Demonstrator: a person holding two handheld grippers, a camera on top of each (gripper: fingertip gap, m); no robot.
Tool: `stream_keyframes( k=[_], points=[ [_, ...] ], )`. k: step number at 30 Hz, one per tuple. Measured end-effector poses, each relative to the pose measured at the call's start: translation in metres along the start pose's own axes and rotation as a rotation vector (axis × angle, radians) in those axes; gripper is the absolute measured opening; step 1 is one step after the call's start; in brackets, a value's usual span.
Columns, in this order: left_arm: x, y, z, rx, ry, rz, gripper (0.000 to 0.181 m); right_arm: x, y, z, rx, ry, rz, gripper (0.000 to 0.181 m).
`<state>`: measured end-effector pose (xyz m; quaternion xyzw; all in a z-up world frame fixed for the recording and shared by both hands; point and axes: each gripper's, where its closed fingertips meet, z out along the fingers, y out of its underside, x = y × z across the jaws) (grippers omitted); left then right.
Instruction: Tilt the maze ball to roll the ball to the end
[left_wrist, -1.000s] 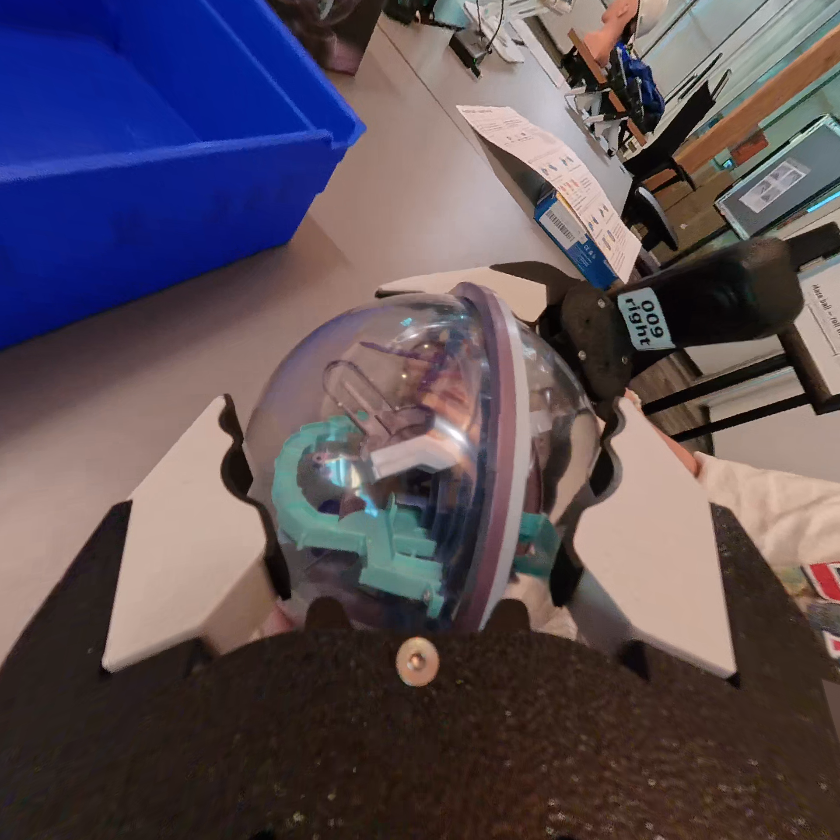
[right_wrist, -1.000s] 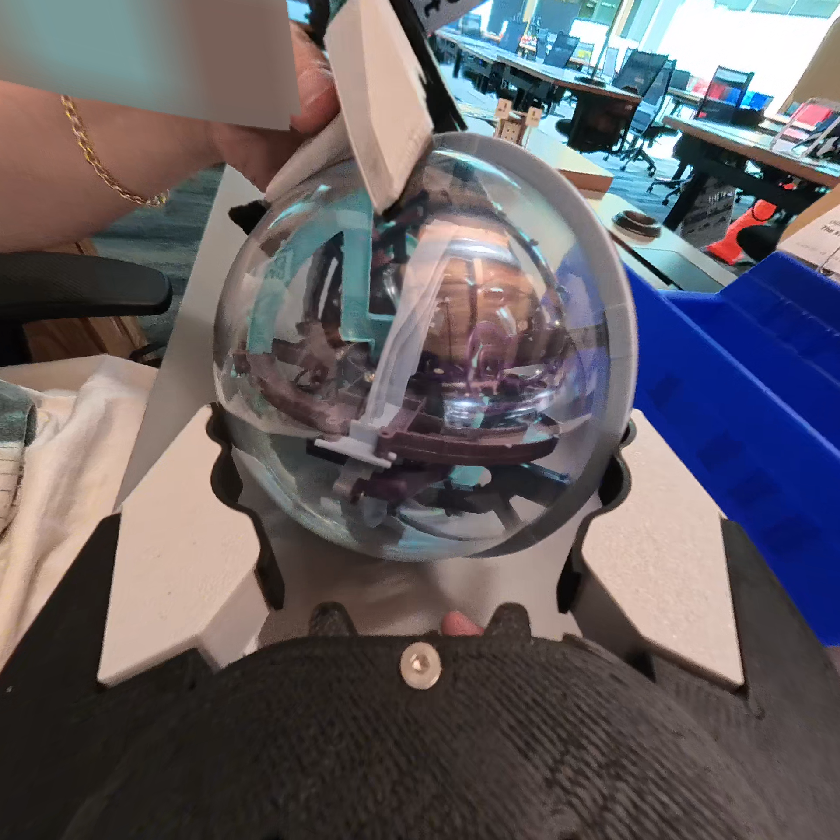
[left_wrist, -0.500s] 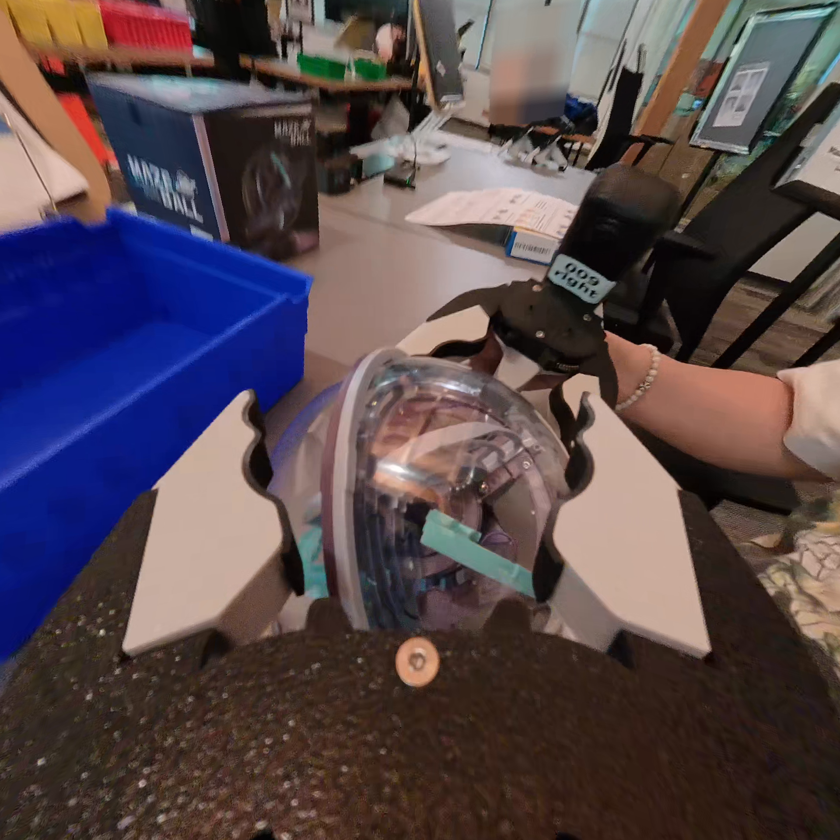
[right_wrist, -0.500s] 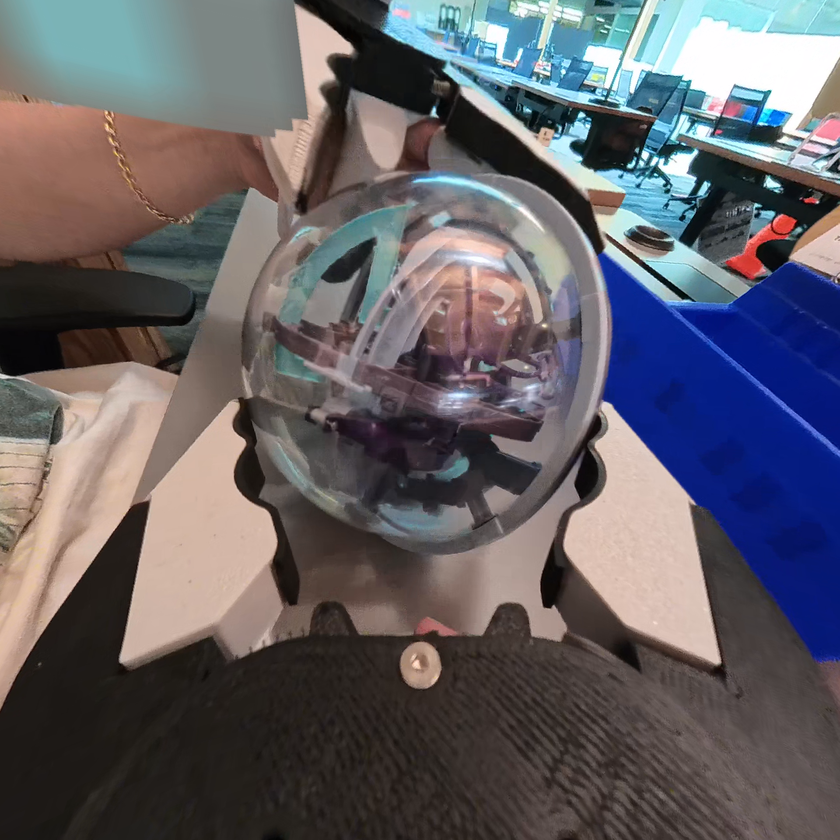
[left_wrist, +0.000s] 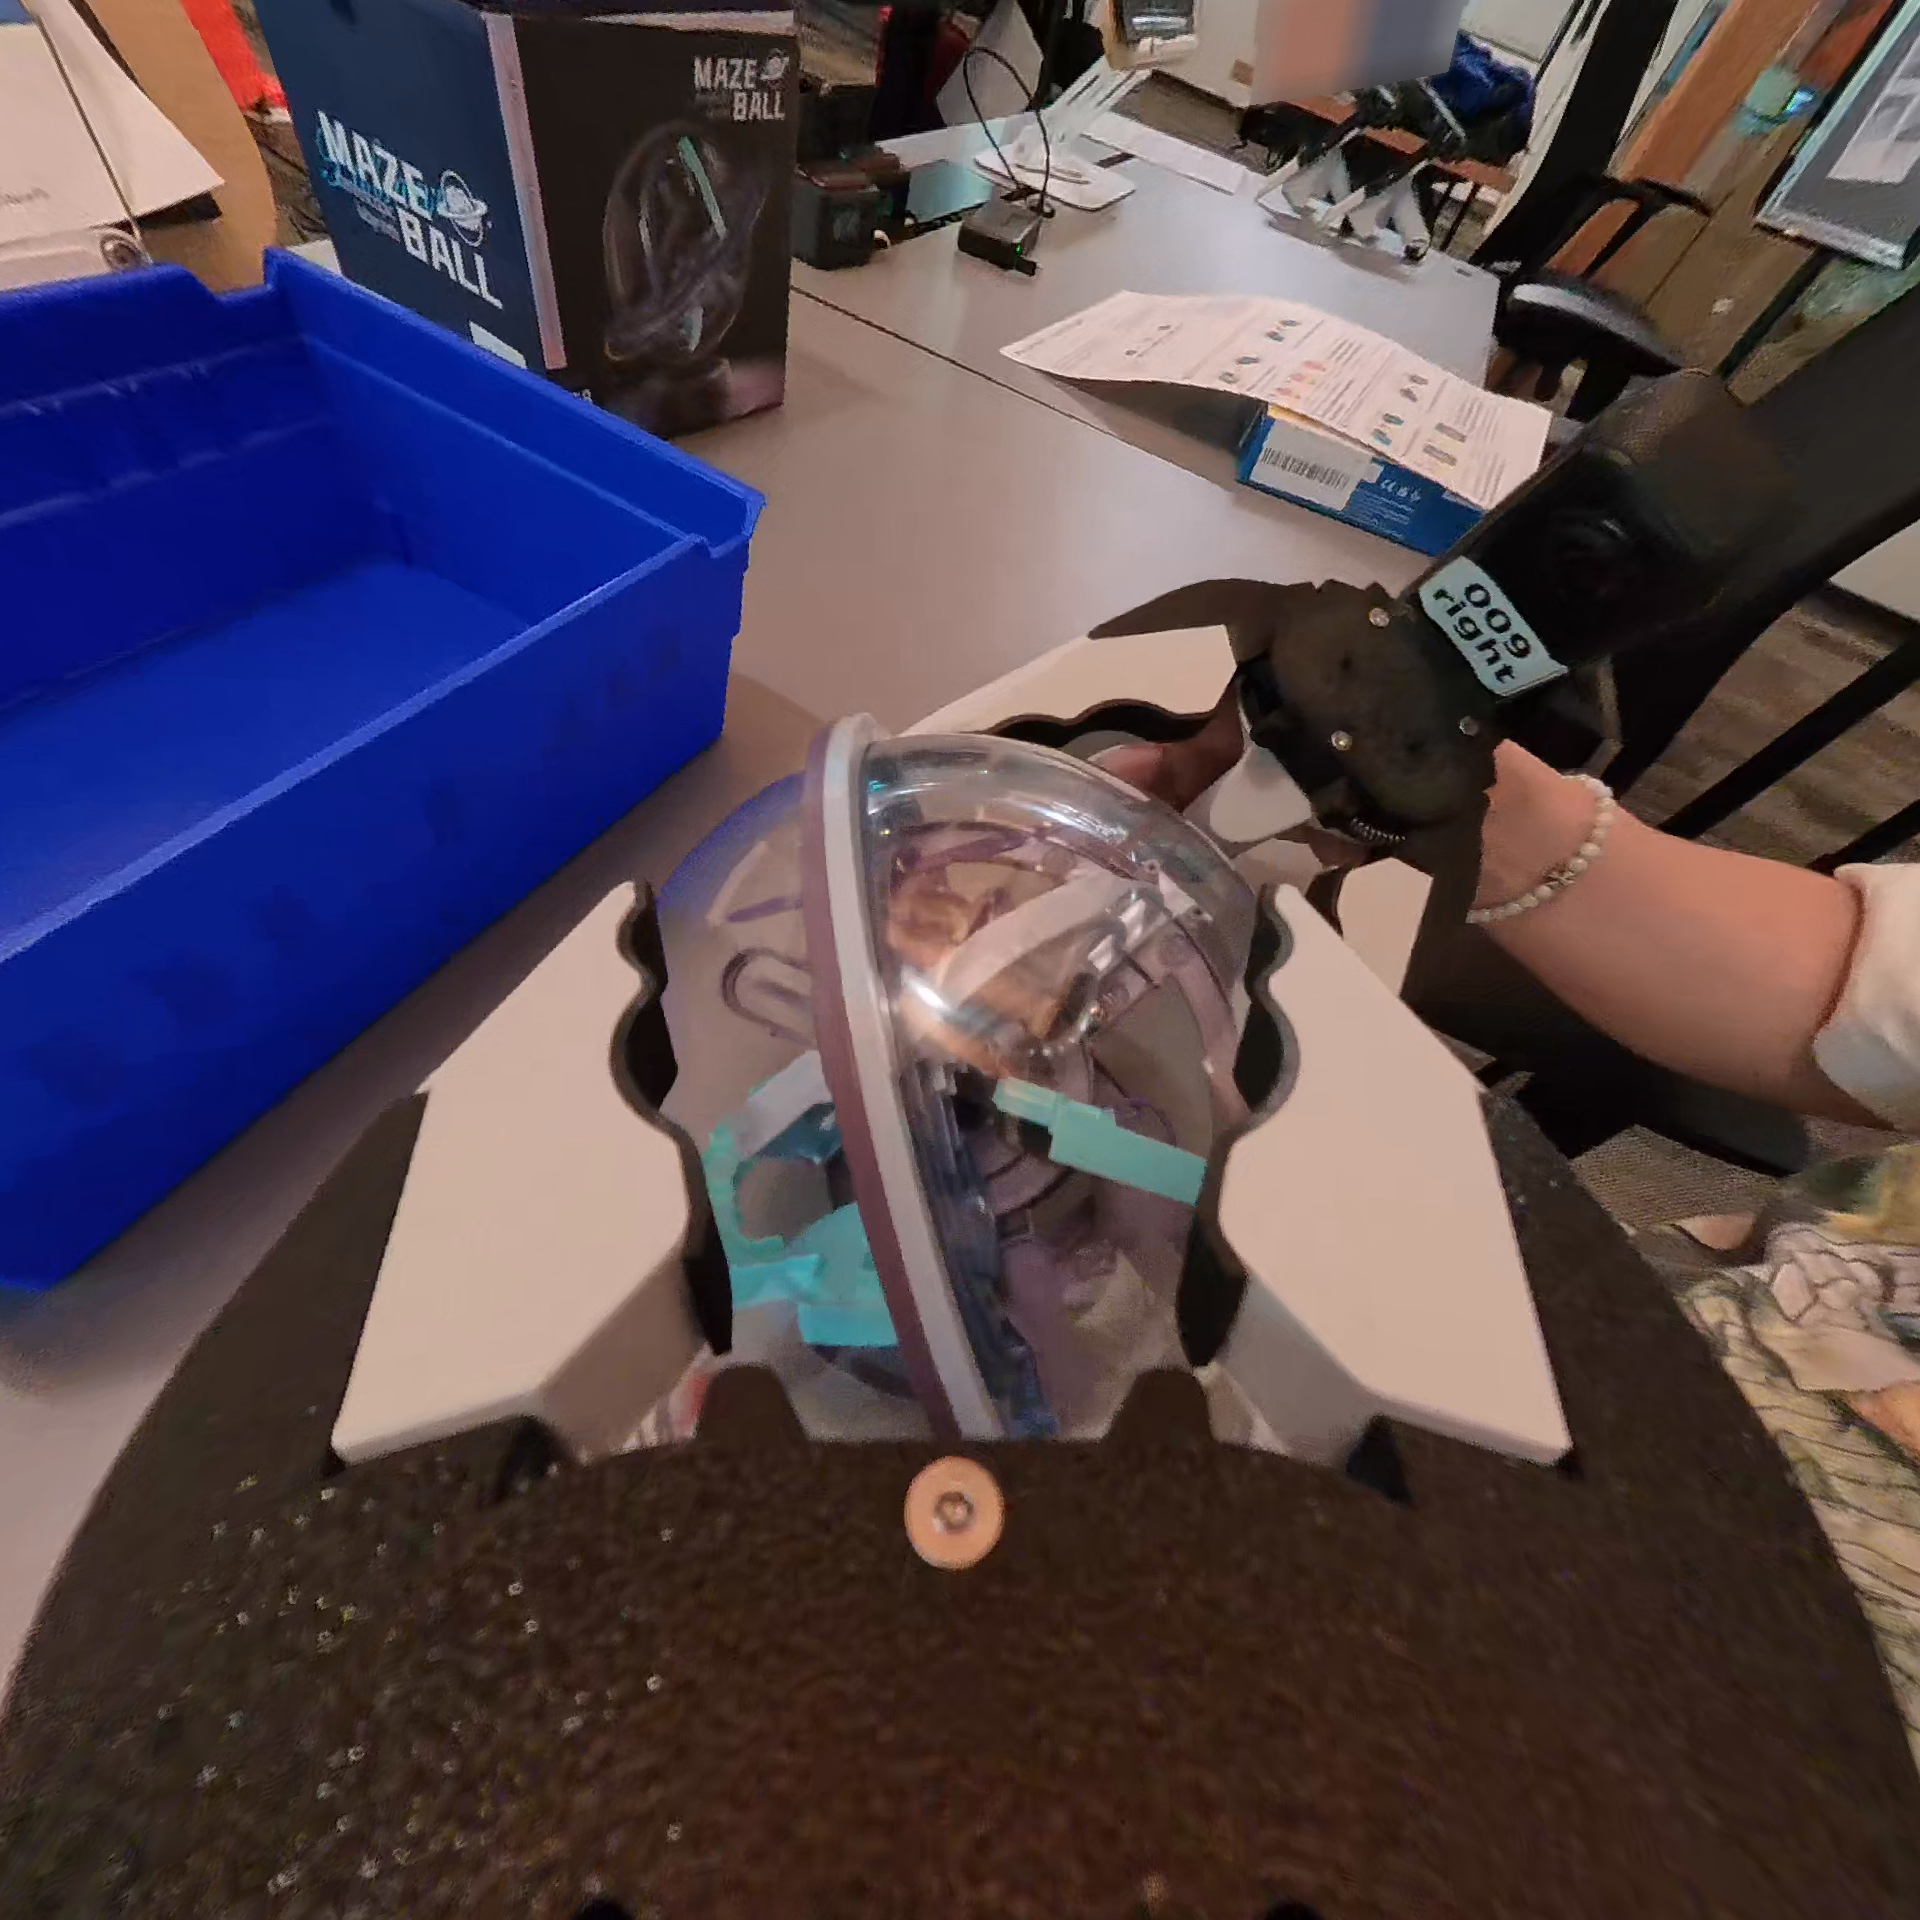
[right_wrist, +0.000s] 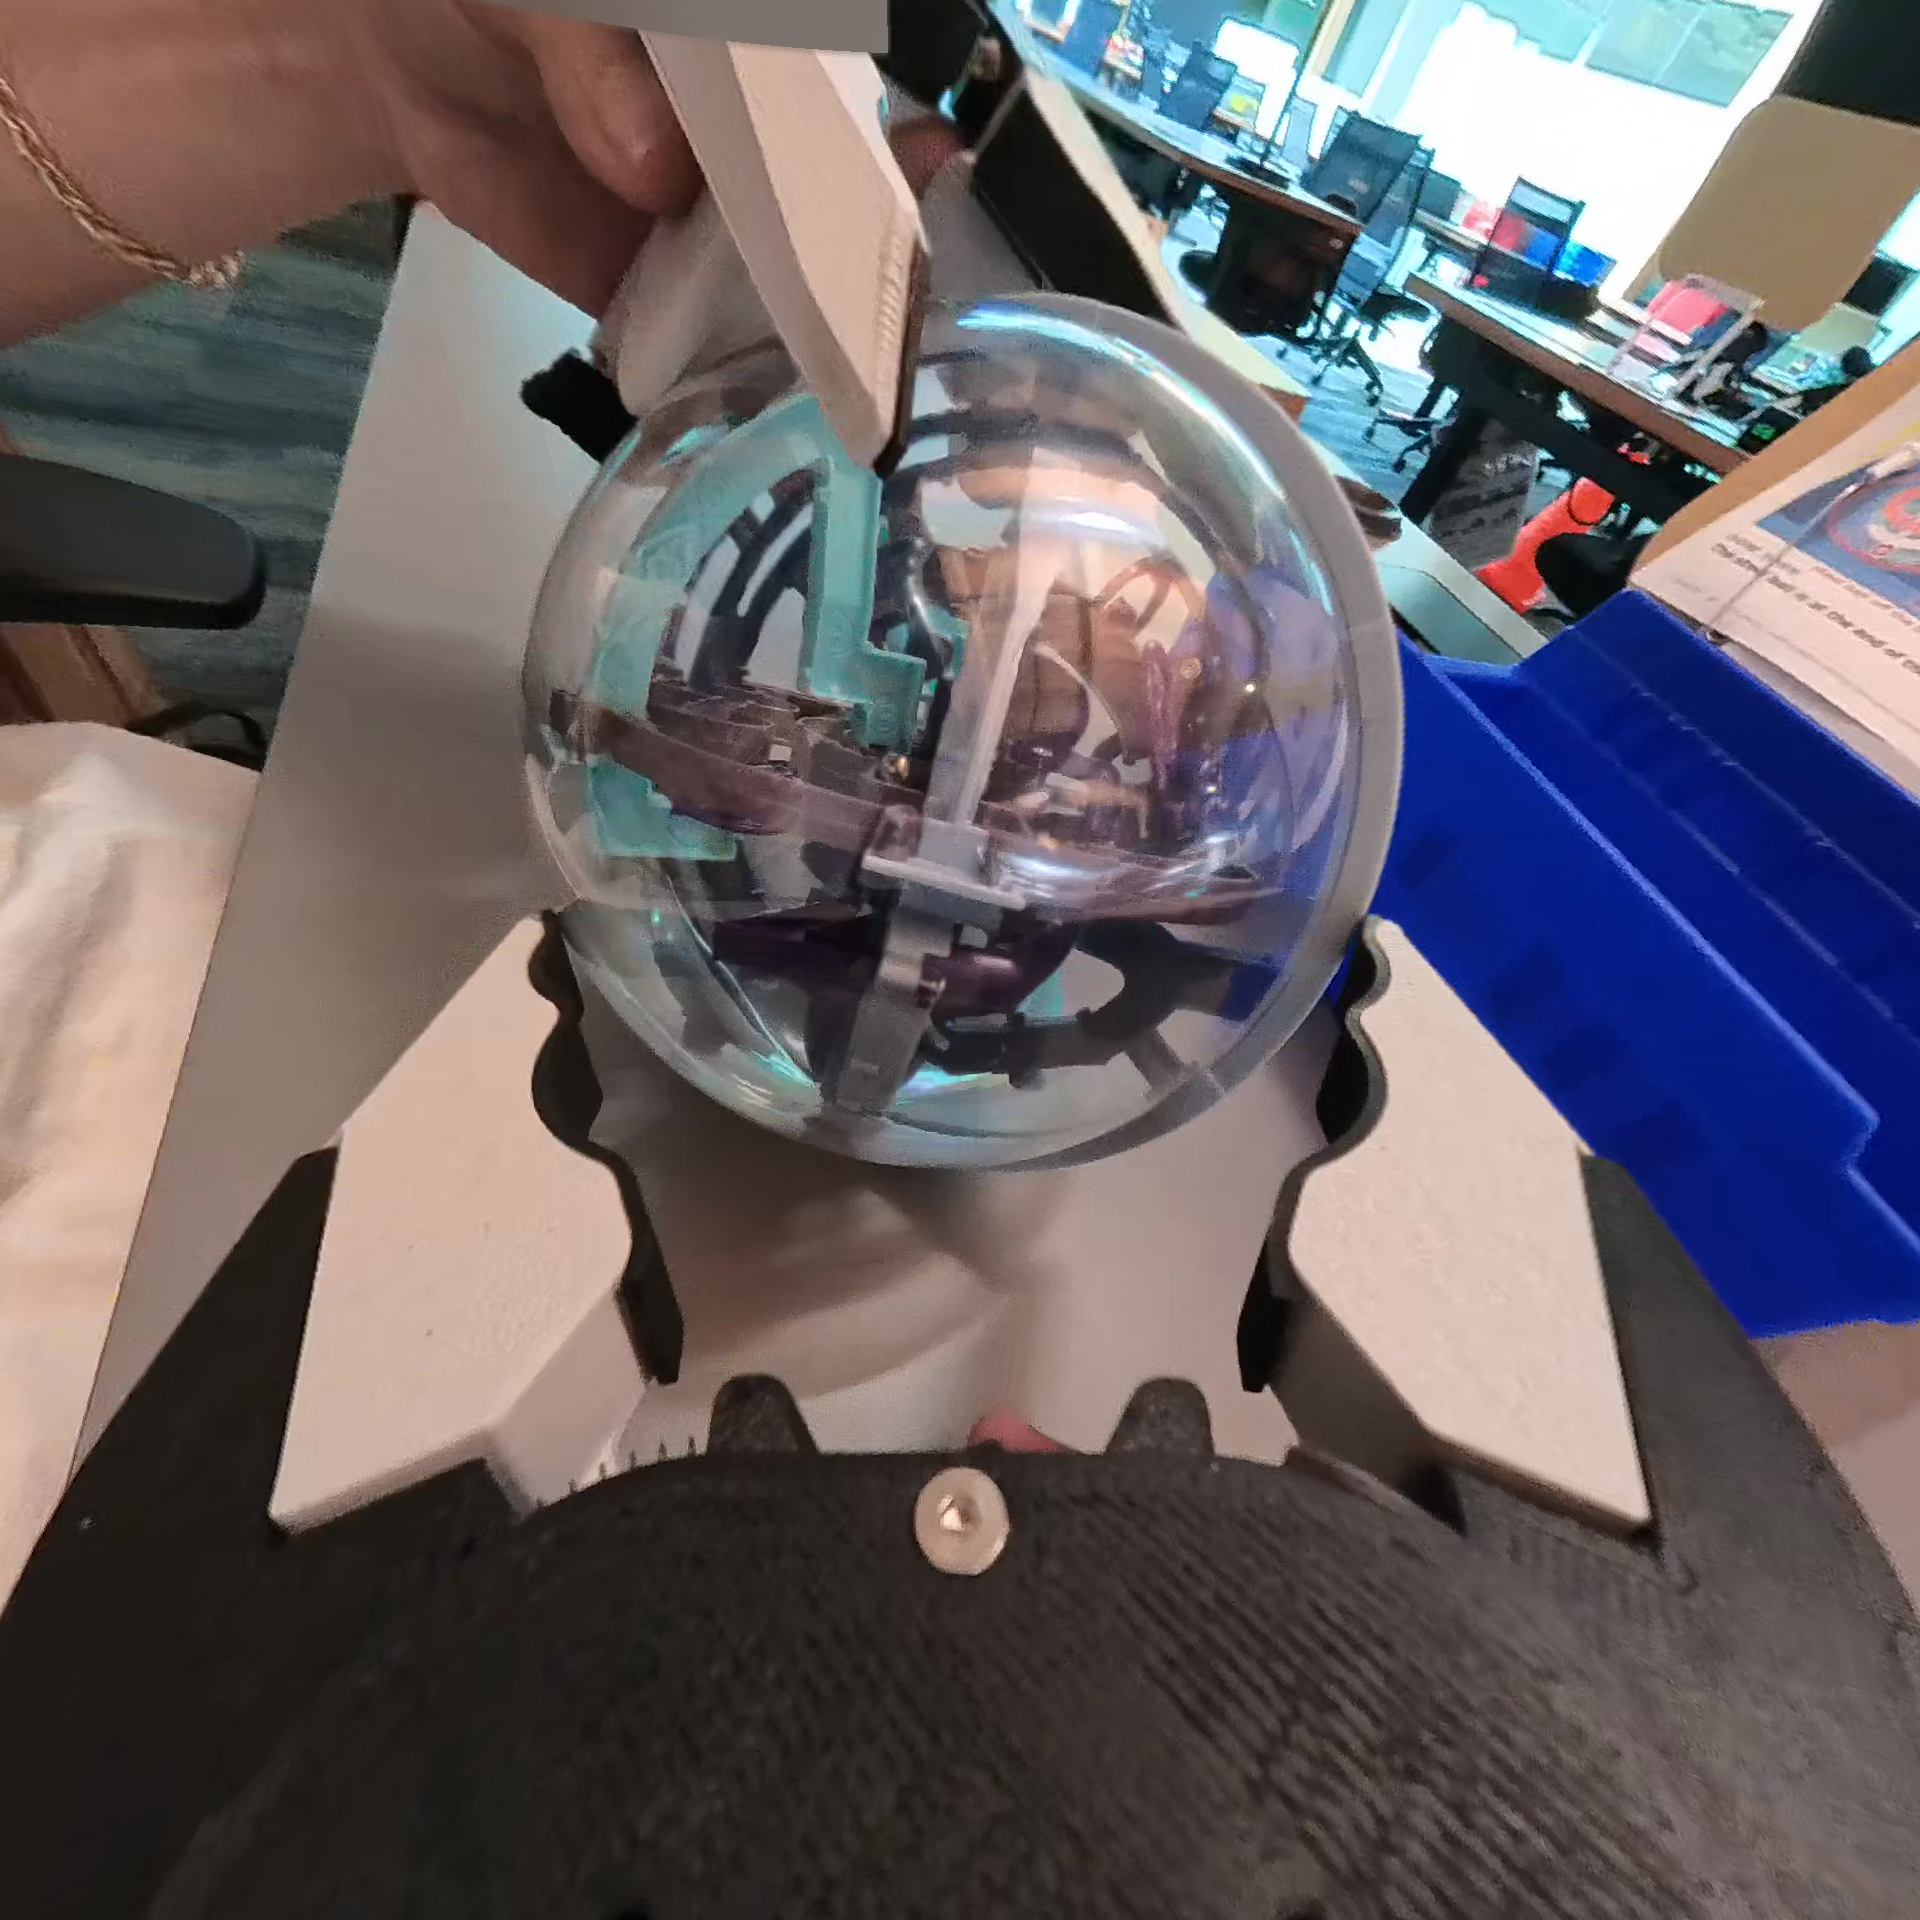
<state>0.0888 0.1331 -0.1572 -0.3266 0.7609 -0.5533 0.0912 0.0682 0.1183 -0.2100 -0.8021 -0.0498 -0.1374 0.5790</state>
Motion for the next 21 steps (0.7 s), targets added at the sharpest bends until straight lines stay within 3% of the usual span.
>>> stream_keyframes(
  k=[8,21],
  points=[
    [0.007,-0.003,0.004,-0.052,-0.012,-0.008,0.101,-0.004,0.007,0.003,-0.009,-0.015,-0.008,0.150],
    [0.017,-0.007,0.016,-0.169,-0.047,0.026,0.098,-0.004,0.009,-0.008,-0.016,0.022,-0.039,0.147]
  ],
)
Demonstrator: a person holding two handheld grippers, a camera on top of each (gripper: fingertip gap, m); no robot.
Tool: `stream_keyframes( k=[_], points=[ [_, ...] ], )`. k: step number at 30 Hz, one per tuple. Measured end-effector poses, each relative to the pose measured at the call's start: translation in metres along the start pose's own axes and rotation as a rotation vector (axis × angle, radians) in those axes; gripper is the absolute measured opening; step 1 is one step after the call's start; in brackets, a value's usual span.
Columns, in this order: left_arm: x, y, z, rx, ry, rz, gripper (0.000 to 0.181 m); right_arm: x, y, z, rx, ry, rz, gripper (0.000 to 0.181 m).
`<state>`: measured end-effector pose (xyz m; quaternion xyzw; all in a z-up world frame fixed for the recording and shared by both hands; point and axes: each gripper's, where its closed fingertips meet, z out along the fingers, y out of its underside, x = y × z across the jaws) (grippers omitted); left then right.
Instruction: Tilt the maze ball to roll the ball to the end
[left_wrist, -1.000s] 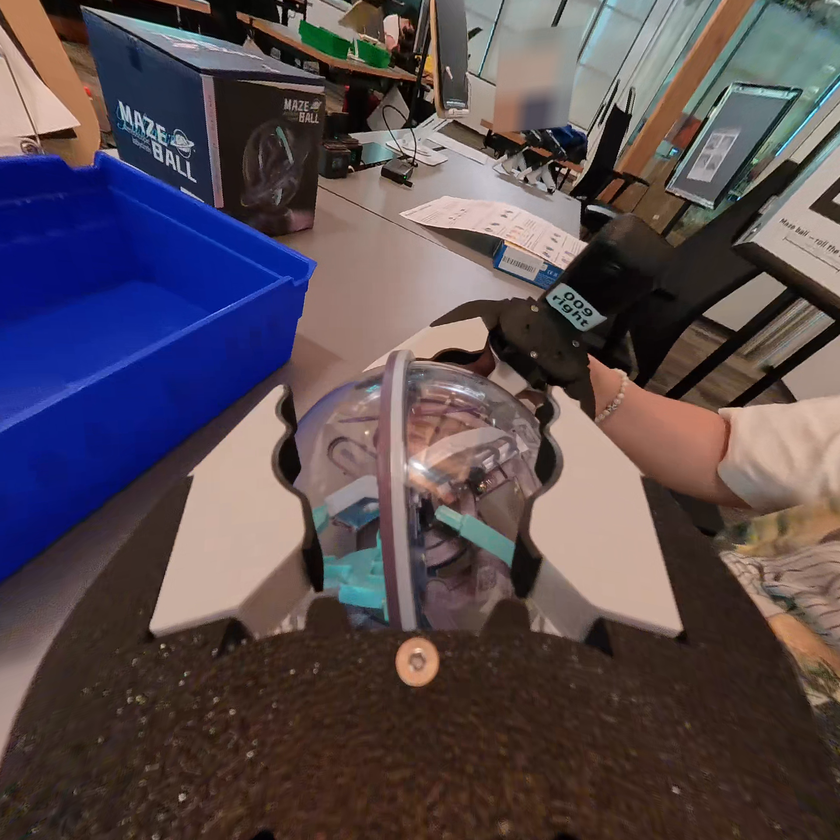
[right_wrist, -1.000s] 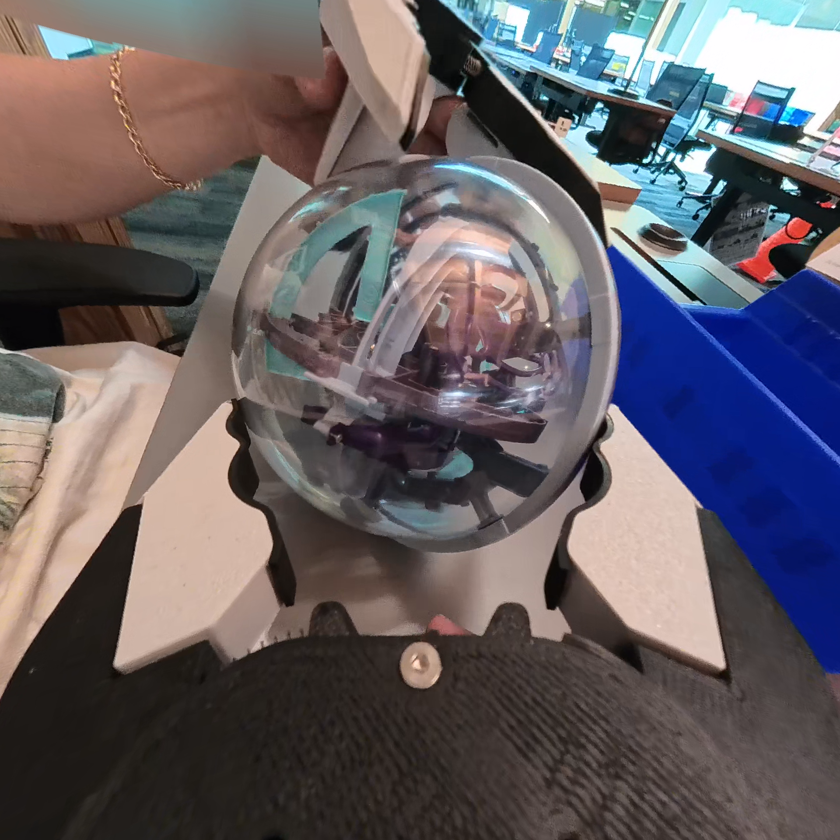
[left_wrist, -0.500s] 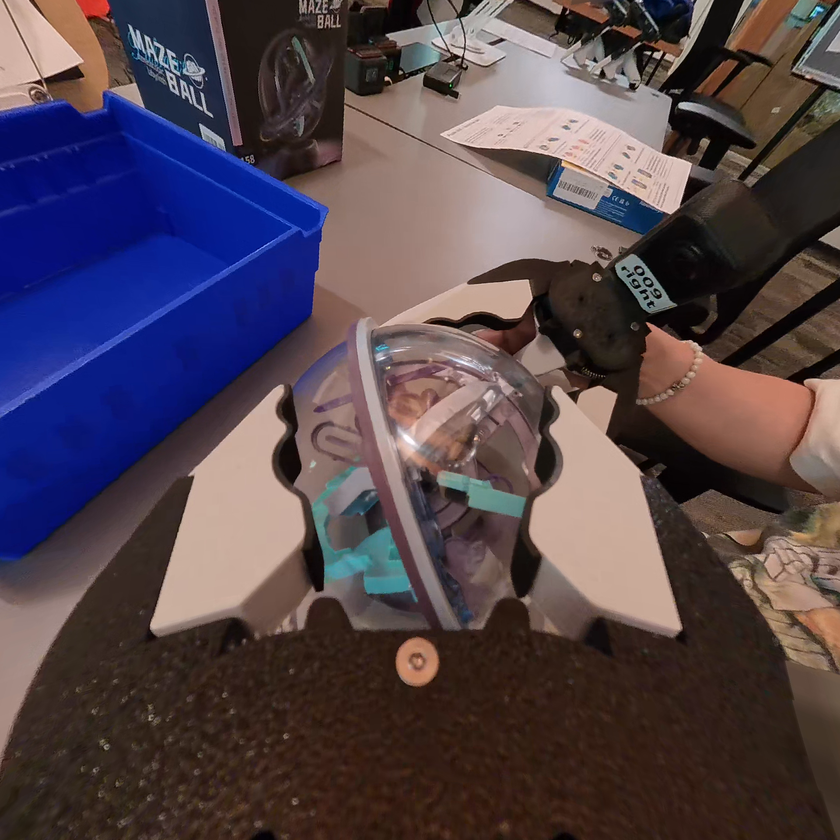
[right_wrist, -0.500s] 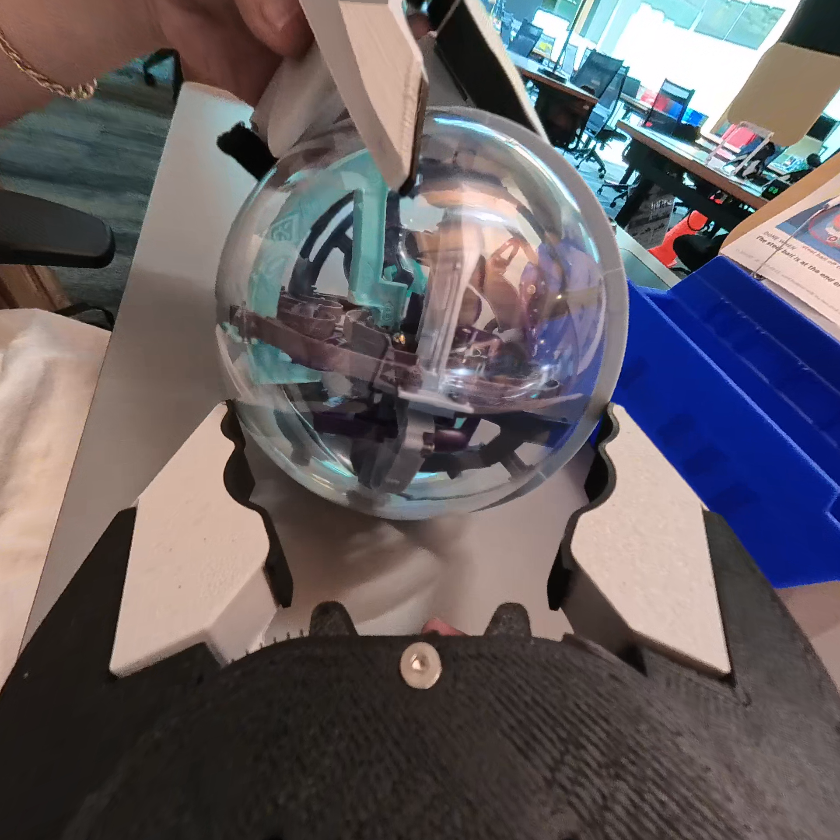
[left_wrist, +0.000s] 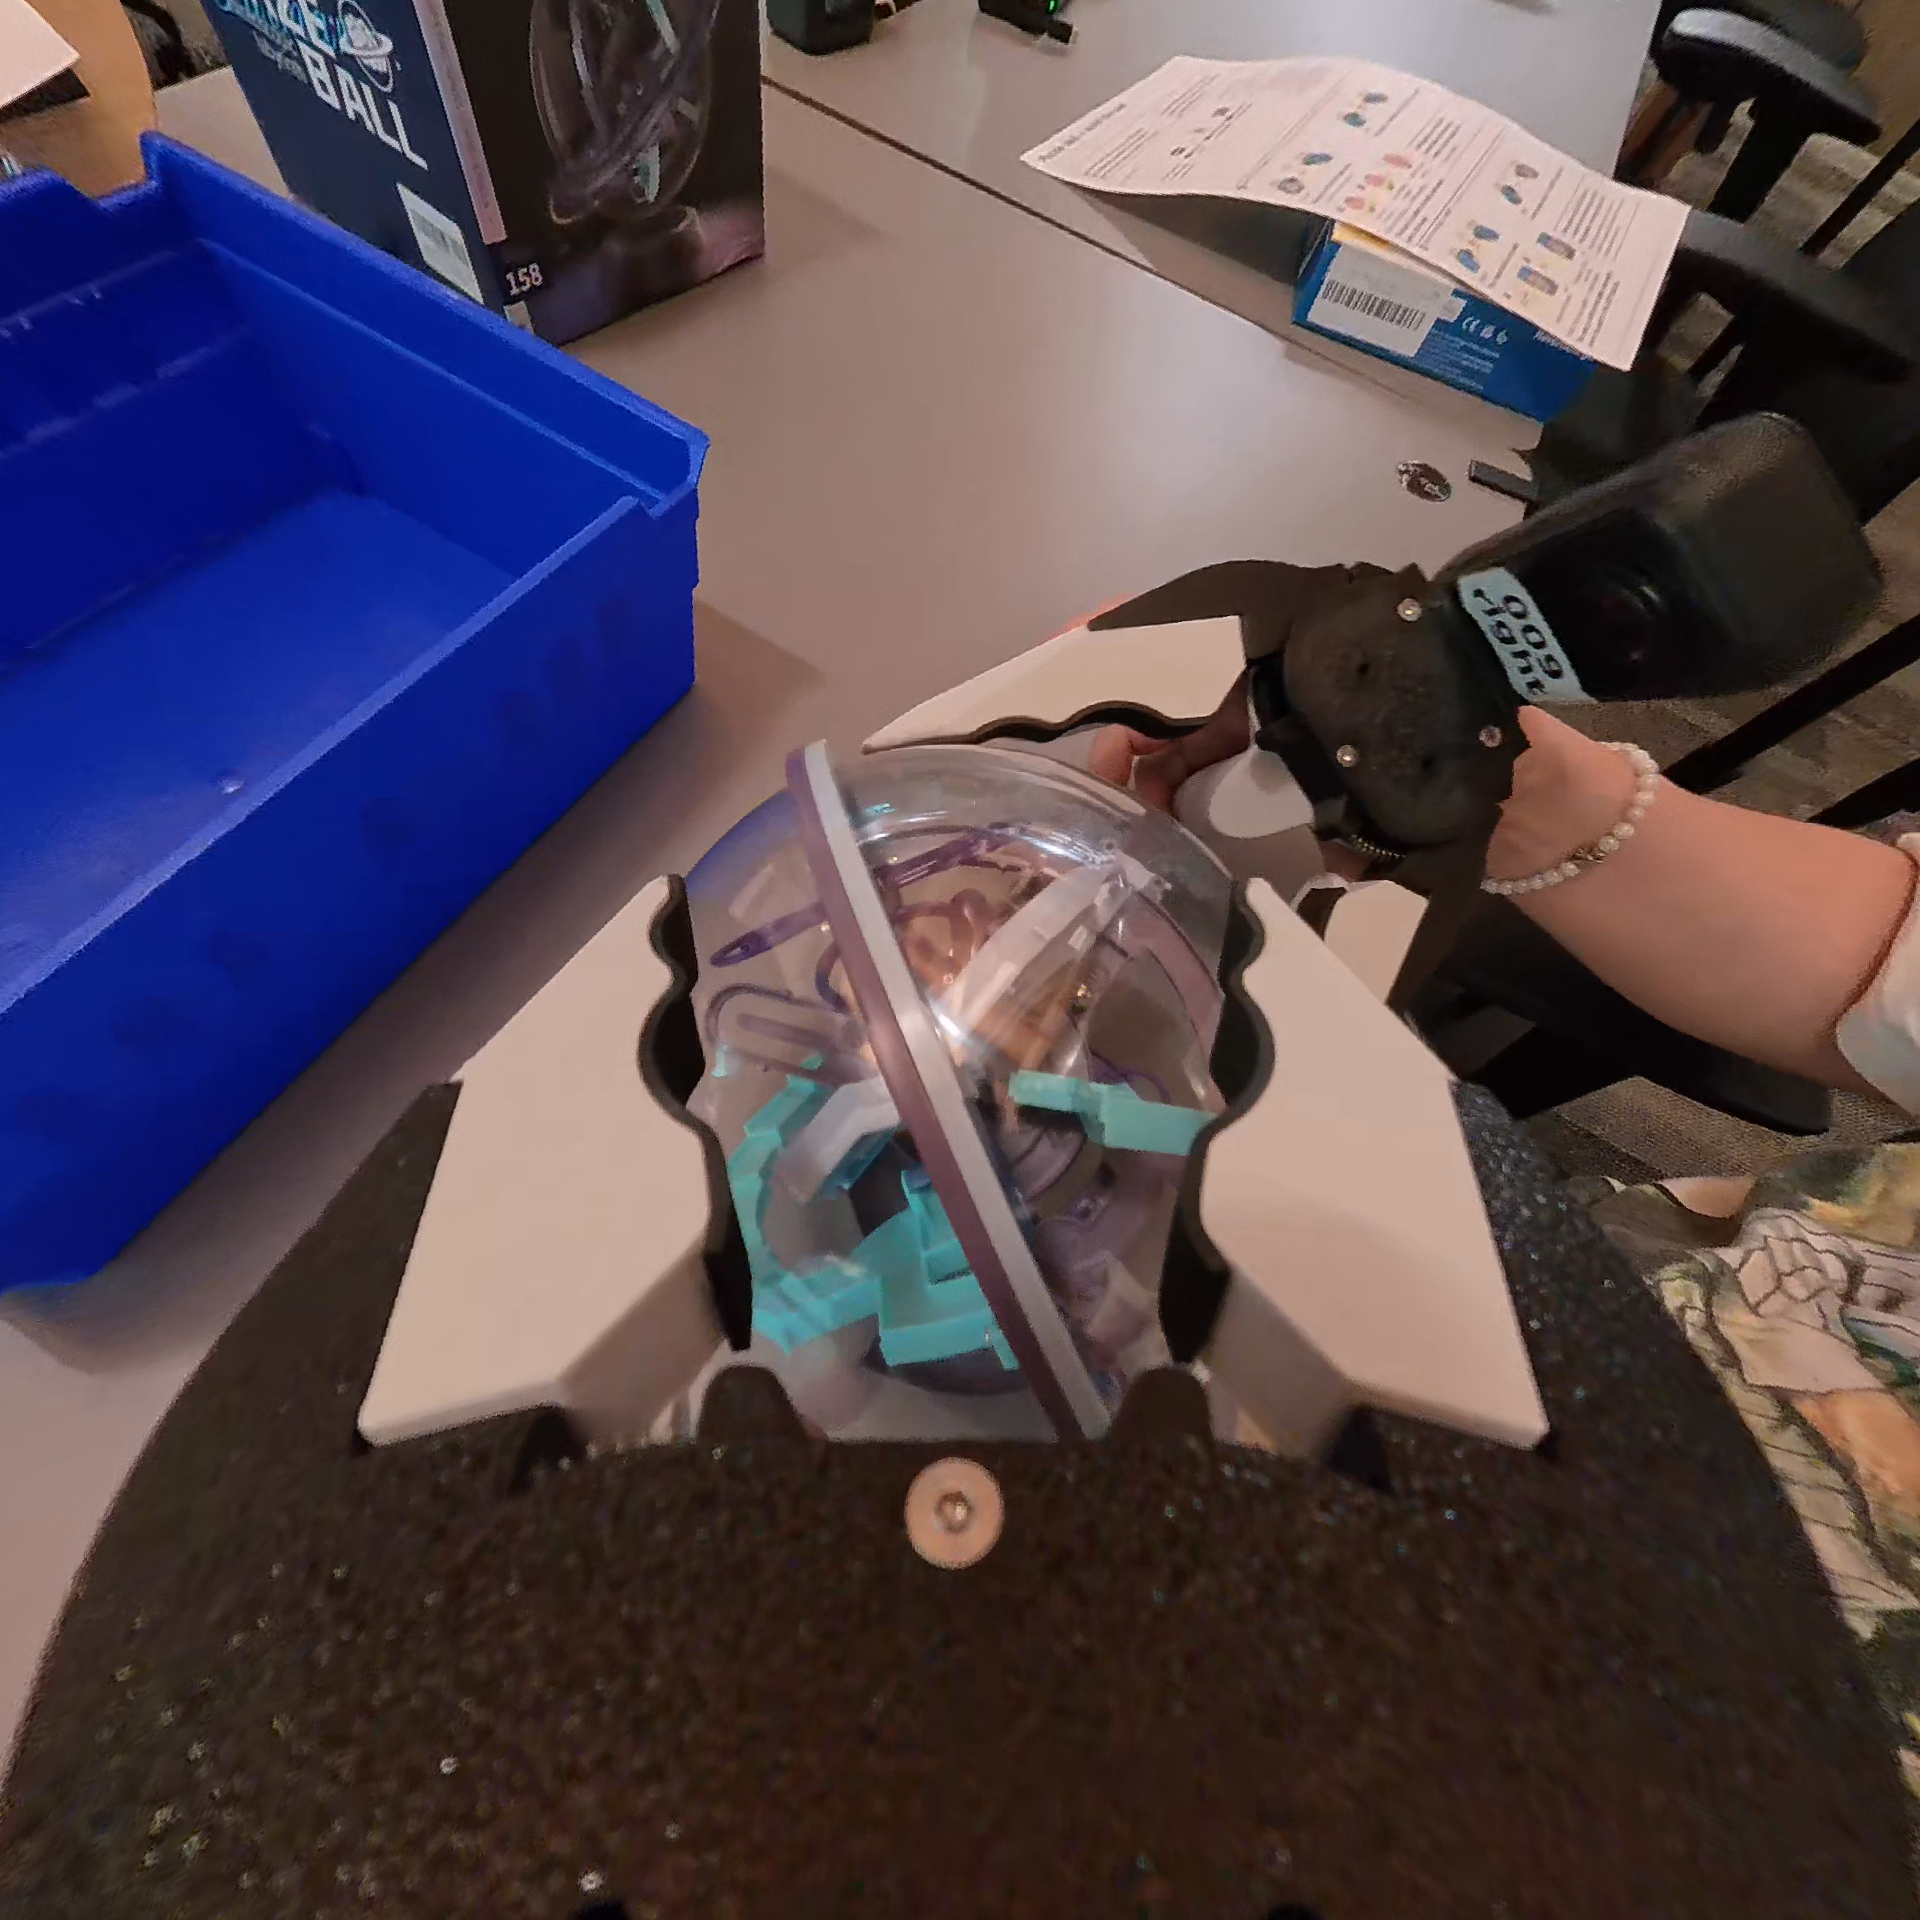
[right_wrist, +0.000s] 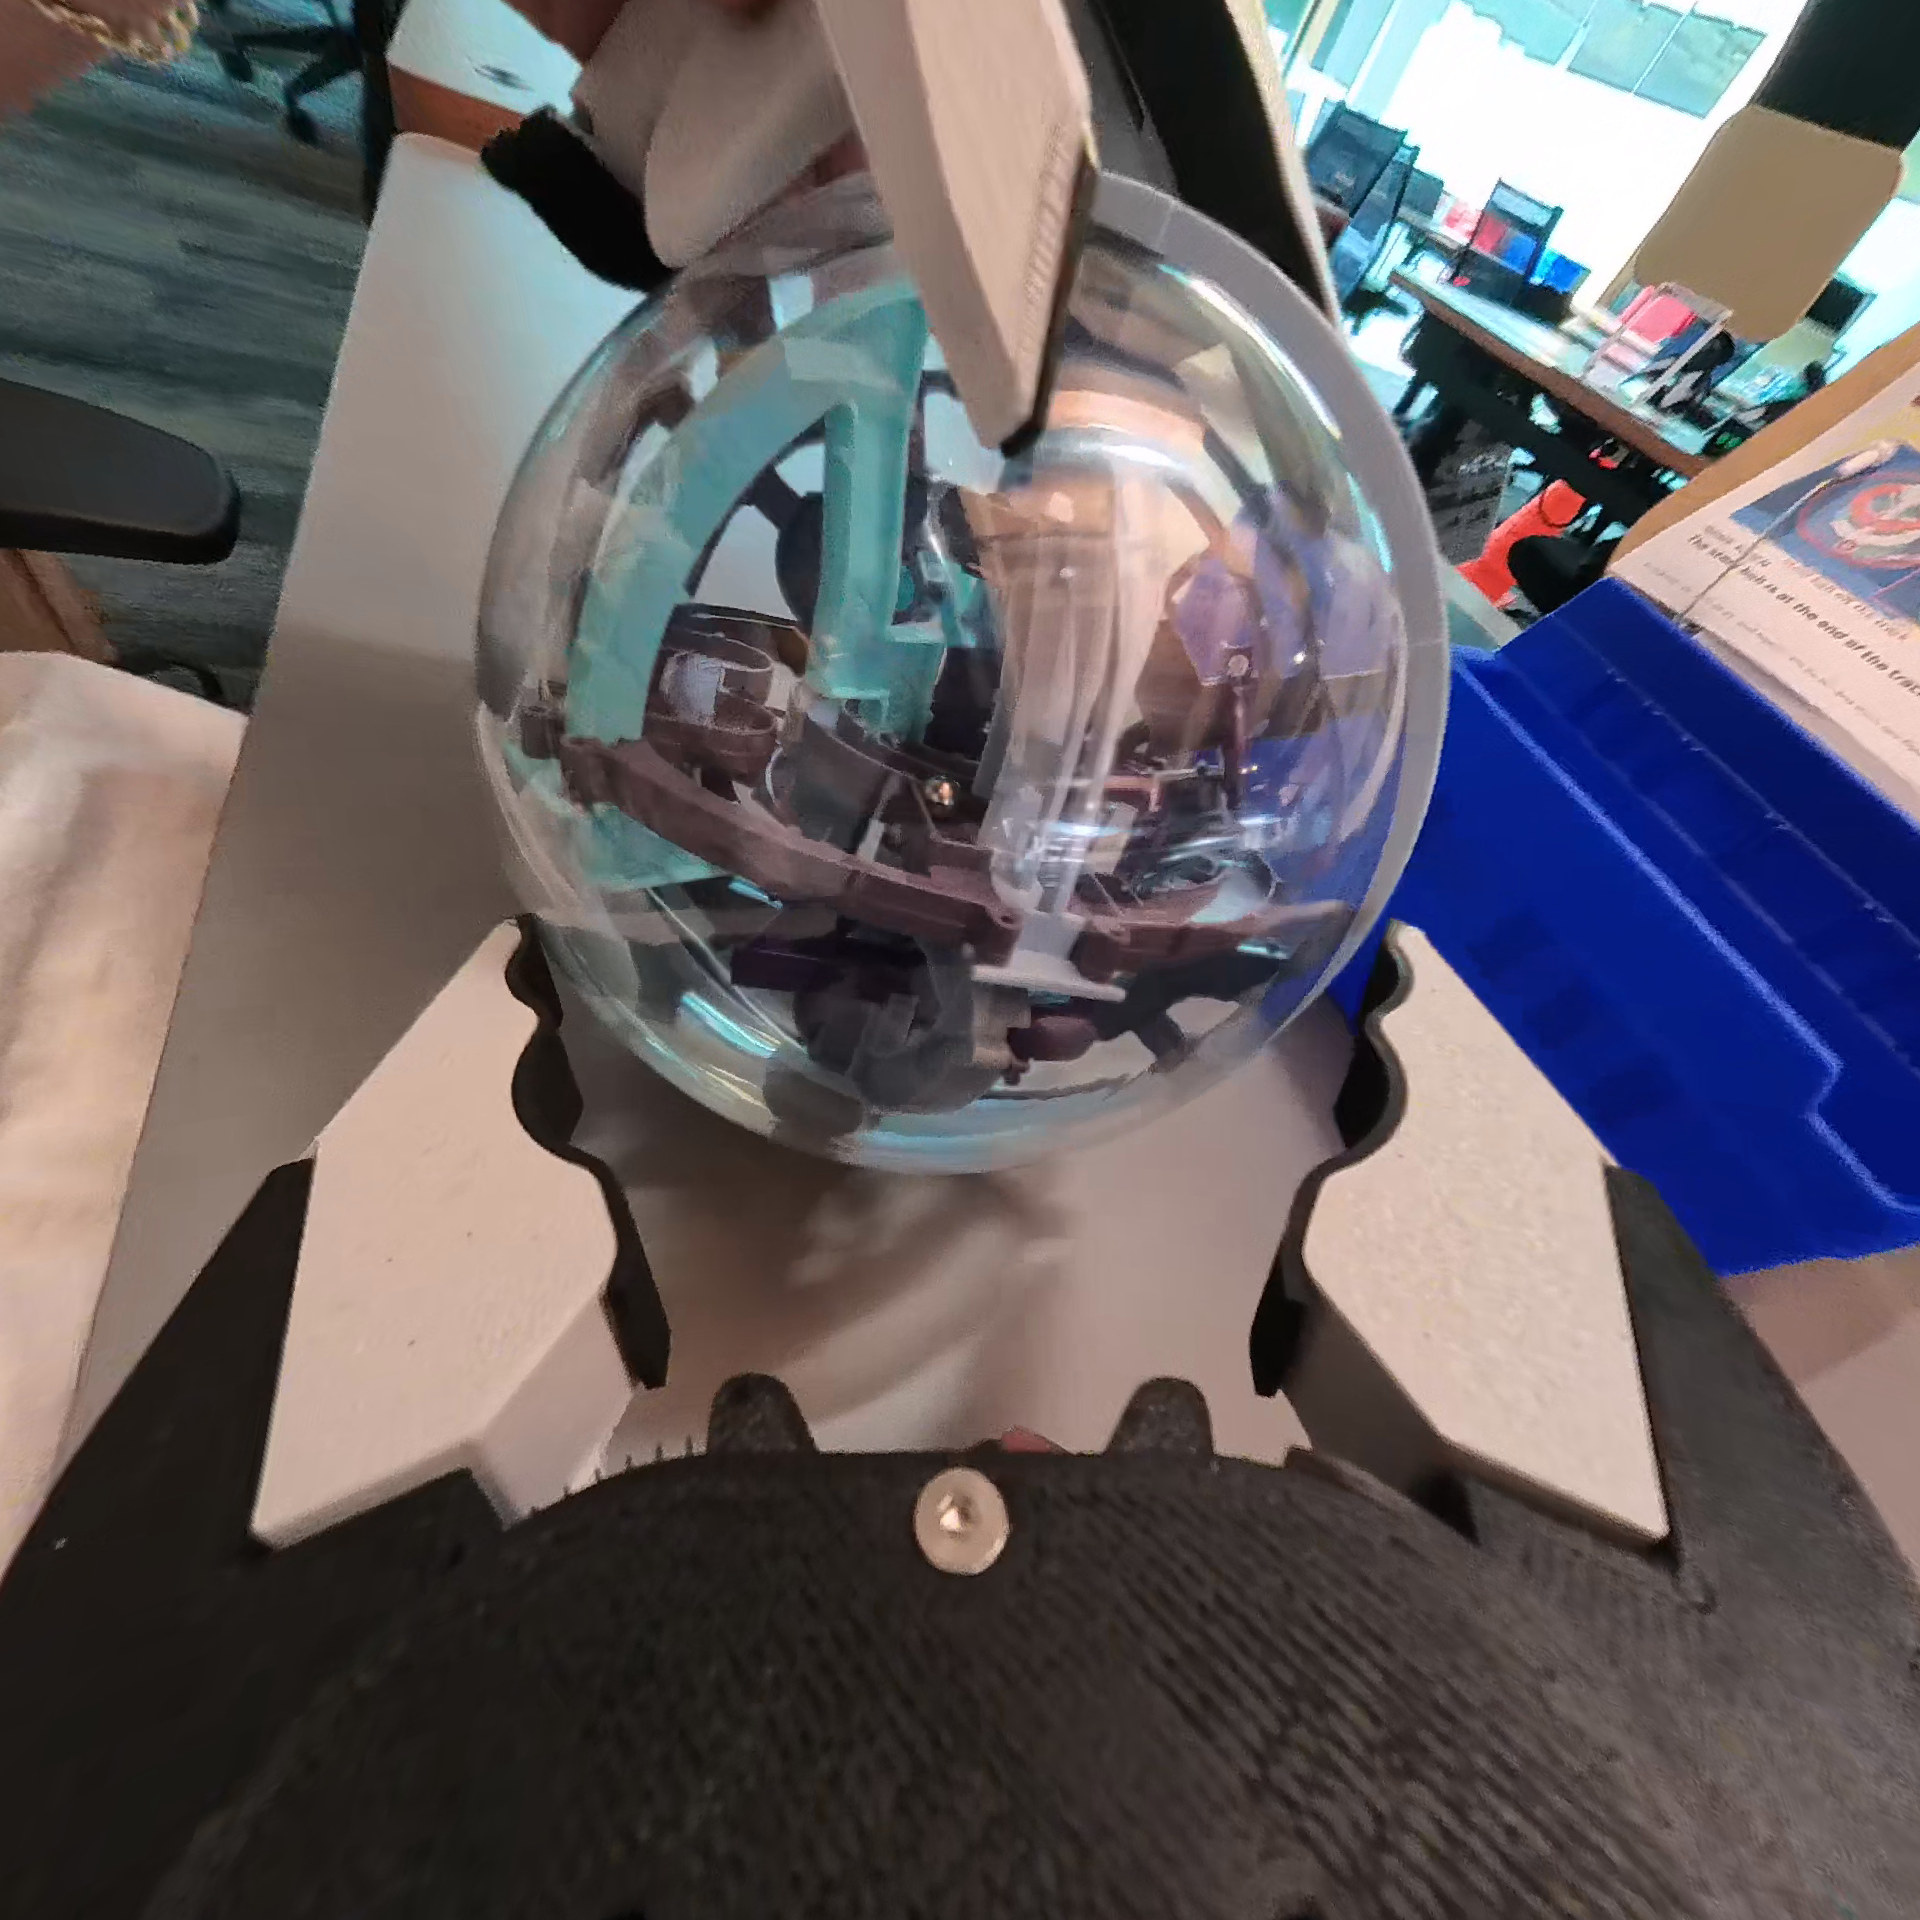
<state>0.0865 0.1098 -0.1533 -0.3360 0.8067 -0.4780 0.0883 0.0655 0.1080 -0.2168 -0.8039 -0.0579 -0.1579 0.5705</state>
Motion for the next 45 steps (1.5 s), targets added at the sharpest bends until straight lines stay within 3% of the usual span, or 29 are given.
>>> stream_keyframes(
  k=[10,14,21,30,34,41,45],
  points=[
    [0.000,0.002,0.003,-0.023,0.002,-0.055,0.099,-0.006,-0.012,0.003,0.073,0.035,-0.070,0.150],
    [-0.007,0.012,0.011,-0.036,0.011,-0.011,0.123,-0.001,-0.014,0.008,0.084,-0.011,-0.009,0.147],
    [-0.015,0.006,0.005,-0.037,0.014,-0.141,0.105,-0.001,-0.013,0.008,0.063,-0.037,-0.017,0.148],
    [-0.023,0.007,0.004,-0.051,-0.026,-0.239,0.105,-0.003,-0.024,0.009,0.100,0.137,-0.152,0.147],
    [-0.024,0.008,0.002,-0.018,0.004,-0.246,0.107,-0.004,-0.025,0.014,0.103,0.119,-0.174,0.149],
    [-0.020,0.015,0.000,0.060,0.154,-0.062,0.127,0.000,-0.027,0.022,0.057,-0.027,-0.177,0.149],
    [-0.021,0.027,-0.002,0.039,0.148,0.096,0.145,0.003,-0.029,0.027,0.039,-0.073,-0.203,0.148]
  ],
)
